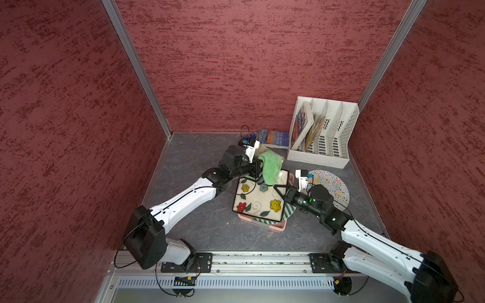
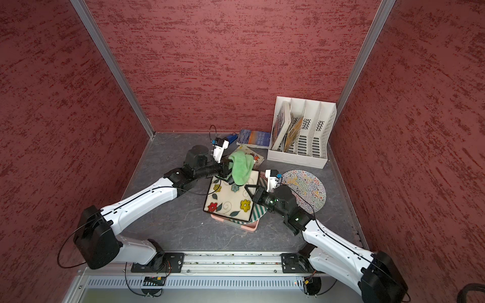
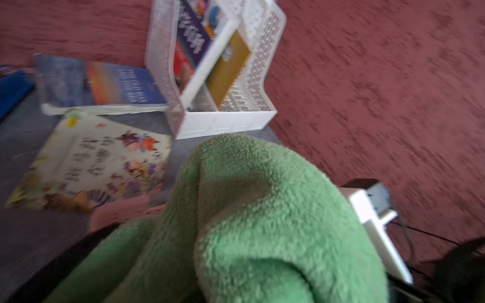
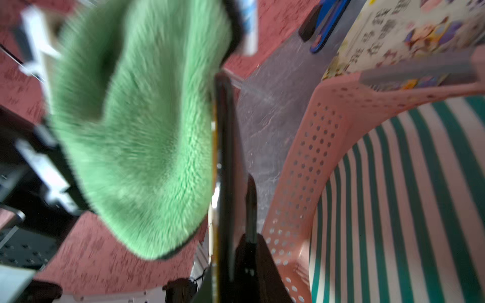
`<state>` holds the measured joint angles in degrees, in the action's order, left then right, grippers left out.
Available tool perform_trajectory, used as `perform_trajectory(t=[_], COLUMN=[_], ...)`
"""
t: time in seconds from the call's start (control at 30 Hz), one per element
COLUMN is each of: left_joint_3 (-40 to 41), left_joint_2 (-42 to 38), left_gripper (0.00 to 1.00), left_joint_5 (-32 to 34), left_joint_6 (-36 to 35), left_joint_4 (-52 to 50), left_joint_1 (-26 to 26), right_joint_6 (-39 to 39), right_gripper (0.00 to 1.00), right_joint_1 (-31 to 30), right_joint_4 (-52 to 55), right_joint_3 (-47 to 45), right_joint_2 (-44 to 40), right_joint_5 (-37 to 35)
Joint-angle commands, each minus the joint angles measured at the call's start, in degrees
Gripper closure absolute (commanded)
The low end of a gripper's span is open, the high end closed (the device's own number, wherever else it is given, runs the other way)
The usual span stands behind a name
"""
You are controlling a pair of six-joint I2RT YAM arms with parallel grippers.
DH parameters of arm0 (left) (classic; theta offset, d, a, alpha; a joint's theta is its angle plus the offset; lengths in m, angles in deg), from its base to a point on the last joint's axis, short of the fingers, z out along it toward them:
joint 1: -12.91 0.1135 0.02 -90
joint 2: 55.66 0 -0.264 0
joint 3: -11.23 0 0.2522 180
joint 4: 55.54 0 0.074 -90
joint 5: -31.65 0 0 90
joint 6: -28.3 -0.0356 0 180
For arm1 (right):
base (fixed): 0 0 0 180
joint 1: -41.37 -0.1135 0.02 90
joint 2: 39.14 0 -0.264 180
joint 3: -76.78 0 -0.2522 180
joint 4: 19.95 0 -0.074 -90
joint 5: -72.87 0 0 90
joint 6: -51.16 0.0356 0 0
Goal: Wipe the wet plate dry
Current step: Wipe the plate with towel.
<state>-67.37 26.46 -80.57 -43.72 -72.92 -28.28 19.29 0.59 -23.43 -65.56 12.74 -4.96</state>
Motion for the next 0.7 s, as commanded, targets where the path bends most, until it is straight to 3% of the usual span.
perform_trajectory(t=[0.0,0.1,0.2,0.33,0.47,0.57,0.67], left_joint_3=[0.5,6.6,14.0,13.9,3.4,-4.4,-0.5], left_joint_2=[1.1,0.0,-1.4,-1.1,1.1,4.7,4.2], left_gripper=[1.00,1.00,1.00,1.00,1.00,1.00,1.00], left_joint_5=[-6.3,-3.6,-1.4,0.7,-6.4,-2.1,-1.2], left_joint_6=[-8.7,-3.9,4.4,9.7,2.0,-0.9,2.9], left_joint_4=[-2.1,0.5,4.8,3.7,1.4,-4.5,-1.3], left_joint_1=[-6.3,-4.4,1.1,8.0,3.0,-3.5,-1.9], right_joint_6=[-0.4,0.2,1.4,8.4,10.9,10.9,11.3], right_gripper=[1.00,1.00,1.00,1.00,1.00,1.00,1.00], right_joint_1=[0.7,6.2,11.0,8.9,2.6,2.8,7.2], right_joint_4=[-17.5,-11.2,-9.9,-16.9,-25.4,-28.1,-24.1], right_joint_3=[6.1,10.7,14.4,11.3,4.6,5.4,10.2], right_joint_2=[-5.8,-11.1,-14.1,-12.7,-7.7,-5.7,-7.3], right_joint_5=[-0.3,-3.3,0.4,4.9,0.5,-0.9,-0.8])
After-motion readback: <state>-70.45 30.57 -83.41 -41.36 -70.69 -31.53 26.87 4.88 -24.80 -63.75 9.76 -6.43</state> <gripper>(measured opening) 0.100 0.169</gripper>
